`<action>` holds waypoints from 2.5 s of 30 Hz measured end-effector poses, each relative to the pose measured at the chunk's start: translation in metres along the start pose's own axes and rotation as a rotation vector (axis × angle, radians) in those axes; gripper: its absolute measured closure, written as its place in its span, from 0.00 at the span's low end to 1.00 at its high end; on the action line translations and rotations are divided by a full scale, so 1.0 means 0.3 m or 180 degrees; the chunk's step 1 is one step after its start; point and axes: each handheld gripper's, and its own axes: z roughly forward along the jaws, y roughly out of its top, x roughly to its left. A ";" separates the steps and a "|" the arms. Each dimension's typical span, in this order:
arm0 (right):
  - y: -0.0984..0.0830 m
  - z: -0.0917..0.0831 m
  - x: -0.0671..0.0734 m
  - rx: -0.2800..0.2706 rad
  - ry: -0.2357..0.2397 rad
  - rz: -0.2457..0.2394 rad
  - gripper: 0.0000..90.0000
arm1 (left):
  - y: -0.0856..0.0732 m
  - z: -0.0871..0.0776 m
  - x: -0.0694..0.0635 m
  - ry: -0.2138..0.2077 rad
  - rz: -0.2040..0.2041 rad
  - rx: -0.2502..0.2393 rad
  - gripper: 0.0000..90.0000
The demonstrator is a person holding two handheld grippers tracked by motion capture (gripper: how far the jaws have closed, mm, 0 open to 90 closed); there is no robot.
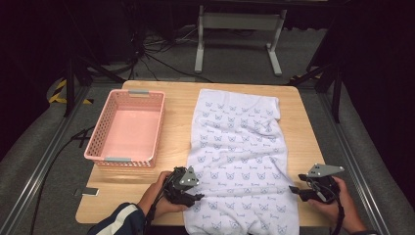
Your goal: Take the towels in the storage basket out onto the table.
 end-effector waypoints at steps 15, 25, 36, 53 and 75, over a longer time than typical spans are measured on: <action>-0.043 -0.020 0.188 0.0121 0.0795 -0.0698 0.74 | -0.004 0.030 -0.118 -0.0314 0.0316 0.0181 0.67; -0.071 -0.051 0.152 0.0193 0.0675 -0.0640 0.98 | -0.058 -0.030 -0.043 -0.0194 0.0223 0.0271 1.00; 0.092 -0.080 0.050 -0.0411 0.0131 -0.0366 0.60 | 0.033 -0.019 -0.003 0.0131 0.0140 -0.0044 0.62; 0.374 0.309 -0.335 -0.0113 -0.0530 0.0360 0.71 | 0.100 0.133 0.137 0.0189 -0.0200 0.0021 0.54; 0.382 0.248 -0.424 -0.0190 -0.0609 0.0709 0.57 | 0.273 0.130 0.304 0.0439 -0.0601 -0.0404 0.32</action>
